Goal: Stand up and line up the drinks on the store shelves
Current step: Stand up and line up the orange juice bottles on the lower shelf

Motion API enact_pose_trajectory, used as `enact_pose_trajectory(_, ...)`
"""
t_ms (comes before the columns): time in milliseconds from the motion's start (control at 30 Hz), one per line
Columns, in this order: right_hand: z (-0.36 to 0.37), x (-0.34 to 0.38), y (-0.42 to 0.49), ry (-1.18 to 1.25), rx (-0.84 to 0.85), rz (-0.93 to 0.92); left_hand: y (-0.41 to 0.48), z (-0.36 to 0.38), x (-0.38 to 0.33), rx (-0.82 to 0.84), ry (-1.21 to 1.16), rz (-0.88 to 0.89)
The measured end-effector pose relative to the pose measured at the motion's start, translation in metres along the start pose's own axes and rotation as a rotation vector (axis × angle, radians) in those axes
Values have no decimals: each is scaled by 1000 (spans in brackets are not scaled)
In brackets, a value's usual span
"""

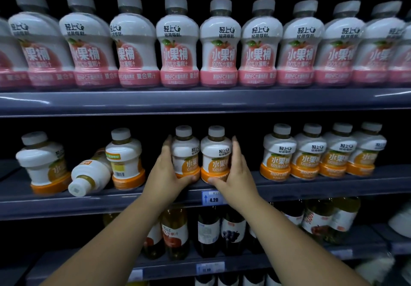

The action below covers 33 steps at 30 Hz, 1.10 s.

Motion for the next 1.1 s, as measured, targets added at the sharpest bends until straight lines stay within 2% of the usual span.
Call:
enact_pose_trajectory(100,-1,-7,7,78,22,121,10,5,13,56,-100,-132)
enact_pose_trajectory(233,2,-13,10,59,8,220,17,5,25,31,-46,-259)
enact_pose_trajectory(333,-2,-17,9,38,-36,236,17,5,25,74,-58,-253)
enact_pose_trajectory(500,1,-6,5,-70,27,131,14,7,17,114,-108,-214)
enact_pose_trajectory(733,-8,-8,6,-151,15,105,13,15,9,92,10,-186)
enact_pose_trajectory(867,-18,-19,4,-150,-6,120,14,26,1,178,1,-188)
enact_pose_trajectory(1100,-31,-32,5,-98,10,124,9,43,-15,231,-7,-165)
Point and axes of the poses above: each hand's wrist, its own y-axis towards the middle knuckle, its own z-axis out of the palm, x = y × z, the point moved 9 cm from there along y, towards the middle knuckle, and after that the axes turned 7 degrees about -x, right-handed, at the moved point
